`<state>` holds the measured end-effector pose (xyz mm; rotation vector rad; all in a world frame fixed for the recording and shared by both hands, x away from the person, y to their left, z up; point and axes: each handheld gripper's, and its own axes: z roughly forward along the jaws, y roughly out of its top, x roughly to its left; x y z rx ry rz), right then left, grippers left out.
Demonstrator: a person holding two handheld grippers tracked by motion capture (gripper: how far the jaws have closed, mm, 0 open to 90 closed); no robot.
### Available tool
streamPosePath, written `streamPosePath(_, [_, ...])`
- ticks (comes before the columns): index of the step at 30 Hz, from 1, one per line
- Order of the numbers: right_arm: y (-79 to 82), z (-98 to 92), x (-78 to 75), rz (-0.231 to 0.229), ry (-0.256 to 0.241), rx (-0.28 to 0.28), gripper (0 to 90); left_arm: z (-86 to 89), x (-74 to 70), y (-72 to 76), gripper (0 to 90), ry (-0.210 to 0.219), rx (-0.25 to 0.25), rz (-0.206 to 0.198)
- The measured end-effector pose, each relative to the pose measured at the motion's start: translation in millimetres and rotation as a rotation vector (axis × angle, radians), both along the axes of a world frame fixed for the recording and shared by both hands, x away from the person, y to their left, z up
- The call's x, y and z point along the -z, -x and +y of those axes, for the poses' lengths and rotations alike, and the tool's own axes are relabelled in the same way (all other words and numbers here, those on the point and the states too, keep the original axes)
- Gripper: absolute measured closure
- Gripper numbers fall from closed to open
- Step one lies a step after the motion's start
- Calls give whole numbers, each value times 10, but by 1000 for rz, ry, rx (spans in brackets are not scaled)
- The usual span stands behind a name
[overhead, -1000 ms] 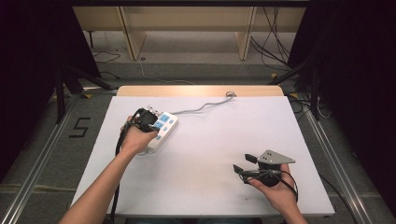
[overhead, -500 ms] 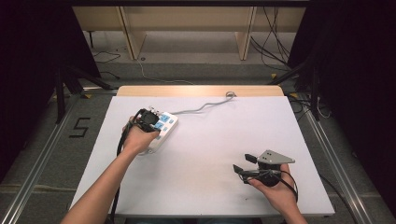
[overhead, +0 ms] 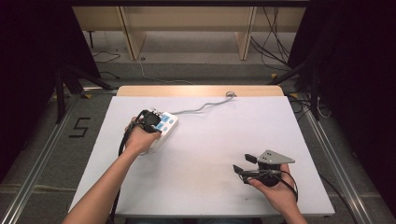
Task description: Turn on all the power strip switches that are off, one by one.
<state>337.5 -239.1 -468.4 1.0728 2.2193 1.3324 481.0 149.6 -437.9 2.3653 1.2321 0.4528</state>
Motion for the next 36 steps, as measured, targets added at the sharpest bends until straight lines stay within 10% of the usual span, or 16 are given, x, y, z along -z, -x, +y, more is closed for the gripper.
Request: streamPosePath(36, [7, 9, -9, -5, 4, -1, 349, -15, 46, -9, 896, -25, -19, 14])
